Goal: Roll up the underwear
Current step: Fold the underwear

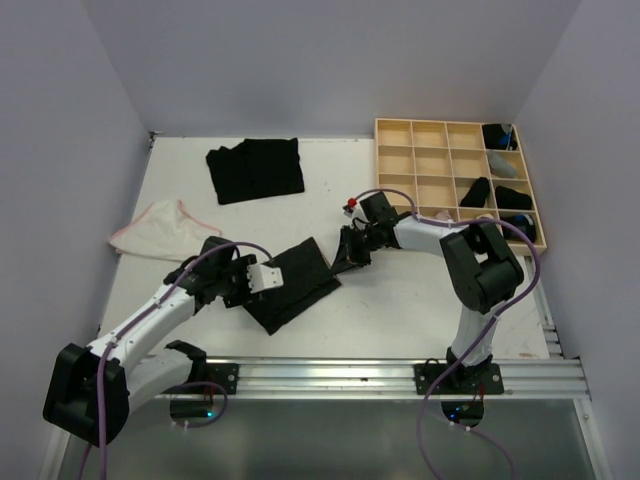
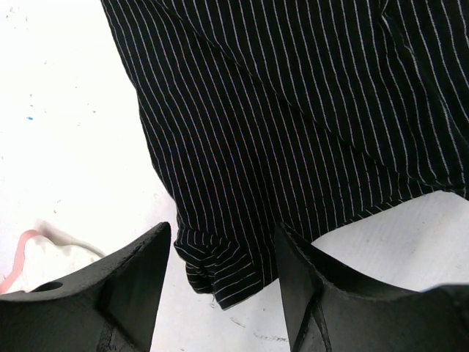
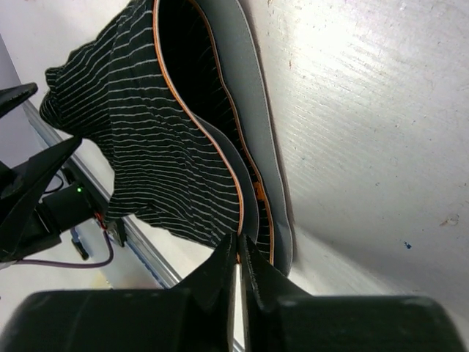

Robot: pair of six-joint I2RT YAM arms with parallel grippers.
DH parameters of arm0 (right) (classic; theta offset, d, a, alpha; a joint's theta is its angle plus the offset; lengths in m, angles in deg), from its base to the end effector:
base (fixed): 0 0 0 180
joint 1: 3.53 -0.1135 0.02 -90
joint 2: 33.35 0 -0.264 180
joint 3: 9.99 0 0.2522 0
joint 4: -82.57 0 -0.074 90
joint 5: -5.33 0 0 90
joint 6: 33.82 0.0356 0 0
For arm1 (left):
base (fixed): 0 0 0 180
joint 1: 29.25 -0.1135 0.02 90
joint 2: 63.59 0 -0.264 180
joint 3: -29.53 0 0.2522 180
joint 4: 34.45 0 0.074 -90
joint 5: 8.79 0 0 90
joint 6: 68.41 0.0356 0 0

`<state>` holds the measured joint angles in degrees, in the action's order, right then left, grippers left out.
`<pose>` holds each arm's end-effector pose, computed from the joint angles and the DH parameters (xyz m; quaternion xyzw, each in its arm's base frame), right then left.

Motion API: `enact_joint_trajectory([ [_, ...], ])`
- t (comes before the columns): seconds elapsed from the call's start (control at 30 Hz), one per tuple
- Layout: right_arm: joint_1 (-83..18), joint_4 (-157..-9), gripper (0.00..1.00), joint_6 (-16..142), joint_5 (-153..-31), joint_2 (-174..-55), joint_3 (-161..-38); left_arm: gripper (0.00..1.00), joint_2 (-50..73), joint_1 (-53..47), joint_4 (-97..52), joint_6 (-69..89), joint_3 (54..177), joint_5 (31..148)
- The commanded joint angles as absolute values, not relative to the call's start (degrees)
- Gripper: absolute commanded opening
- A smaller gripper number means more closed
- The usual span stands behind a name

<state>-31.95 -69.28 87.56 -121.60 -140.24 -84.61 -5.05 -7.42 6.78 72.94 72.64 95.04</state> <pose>0.3069 0.1904 0.1424 -0.0571 0.9189 0.3862 0.0573 0.1686 -0.0767 0.1809 0.5946 0.7430 -0.0390 0.3048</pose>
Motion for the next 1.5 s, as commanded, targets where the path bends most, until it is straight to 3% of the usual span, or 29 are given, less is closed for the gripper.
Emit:
enact_joint_trajectory([
  [0.0,-31.74,-67.59,0.06,86.86,-122.91,-139.79,-86.33,0.63,-4.62,-7.27,4.1,71.6,72.74,94.75],
  [0.07,-31.83,-66.02,0.0,85.81,-122.82,-138.39,-86.42,0.62,-4.71,-7.27,4.01,71.42,72.74,94.75],
  [0.37,-31.65,-59.34,0.0,80.62,-121.5,-134.51,-85.89,0.62,-6.9,-7.27,6.55,70.98,73.44,95.98],
  [0.7,-31.83,-56.51,0.0,74.47,-119.74,-142.66,-86.24,0.62,-6.99,-7.27,8.58,71.42,75.55,99.14],
  [0.9,-32.53,-56.51,0.0,73.68,-120.27,-144.62,-86.86,0.61,-7.7,-7.27,14.55,71.42,82.31,108.26],
  [1.03,-32.62,-55.38,0.0,72.54,-119.83,-143.66,-87.38,0.52,-3.58,-2.99,19.21,70.2,85.92,112.16],
  [1.23,-32.62,-52.04,0.0,69.73,-118.95,-142.51,-88.61,0.39,2.58,2.83,16.32,69.4,80.74,110.66],
  [1.3,-32.62,-50.37,0.07,68.06,-118.25,-141.55,-89.92,0.34,5.22,3.45,16.93,70.71,79.08,109.78],
  [1.33,-32.45,-49.06,0.17,67.62,-117.2,-141.02,-90.46,0.33,5.92,3.97,17.19,72.02,78.46,109.17],
  [1.47,-31.57,-49.04,0.29,67.08,-117.36,-136.63,-93.97,0.37,6.98,5.03,17.02,73.88,75.82,106.88],
])
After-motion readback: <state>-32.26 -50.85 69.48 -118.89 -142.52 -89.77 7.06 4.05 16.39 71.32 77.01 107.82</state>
